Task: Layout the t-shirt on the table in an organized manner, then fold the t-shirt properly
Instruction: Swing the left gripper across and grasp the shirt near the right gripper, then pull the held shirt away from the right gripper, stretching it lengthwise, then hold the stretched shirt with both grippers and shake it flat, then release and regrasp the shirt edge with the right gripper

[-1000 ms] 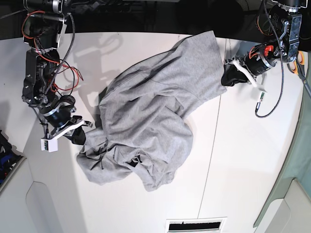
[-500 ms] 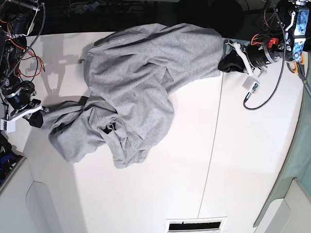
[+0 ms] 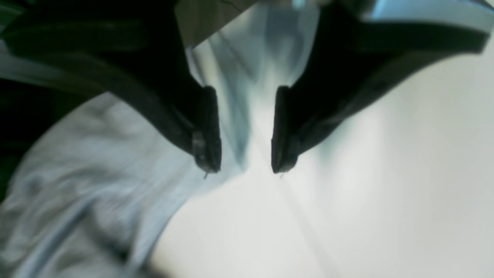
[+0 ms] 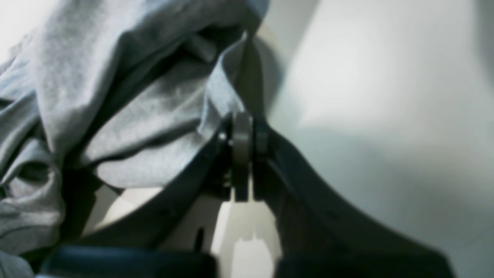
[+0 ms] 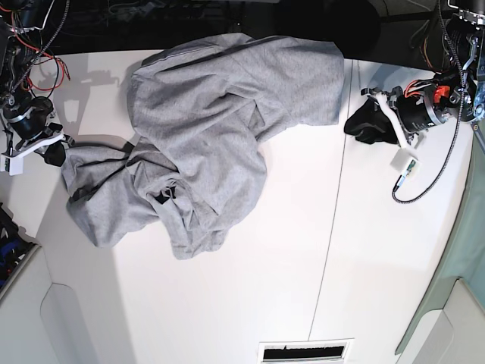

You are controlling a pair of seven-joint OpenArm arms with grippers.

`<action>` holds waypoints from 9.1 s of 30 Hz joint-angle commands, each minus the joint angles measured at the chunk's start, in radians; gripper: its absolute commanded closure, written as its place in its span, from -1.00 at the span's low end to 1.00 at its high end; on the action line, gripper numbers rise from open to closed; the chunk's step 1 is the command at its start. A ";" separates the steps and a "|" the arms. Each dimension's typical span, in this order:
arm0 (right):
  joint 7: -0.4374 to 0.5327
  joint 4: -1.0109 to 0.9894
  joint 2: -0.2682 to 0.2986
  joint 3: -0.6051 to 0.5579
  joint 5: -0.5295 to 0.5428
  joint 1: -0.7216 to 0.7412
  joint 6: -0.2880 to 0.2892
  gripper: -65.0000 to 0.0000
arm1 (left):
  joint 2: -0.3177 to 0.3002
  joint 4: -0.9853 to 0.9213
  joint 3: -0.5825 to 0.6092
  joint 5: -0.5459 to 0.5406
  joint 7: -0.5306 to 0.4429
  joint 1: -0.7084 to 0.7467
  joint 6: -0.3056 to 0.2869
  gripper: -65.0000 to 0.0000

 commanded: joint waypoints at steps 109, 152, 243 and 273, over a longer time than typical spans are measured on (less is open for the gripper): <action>-0.118 -0.153 -0.031 -0.029 -0.028 0.197 -0.013 0.01 | 0.486 0.140 0.704 0.708 -0.094 -0.103 0.331 -0.22; 0.009 -0.153 0.056 -0.029 -0.183 0.197 -0.010 1.00 | 0.053 0.050 0.883 0.801 -0.064 -0.338 0.161 1.00; 0.128 -0.413 -0.204 -0.307 -0.313 0.546 -0.001 1.00 | -0.400 0.386 0.883 0.666 -0.136 -0.407 0.163 1.00; -0.406 0.942 -0.081 0.022 0.272 -0.557 0.033 1.00 | -0.520 0.391 0.712 0.597 -0.130 -0.438 0.026 1.00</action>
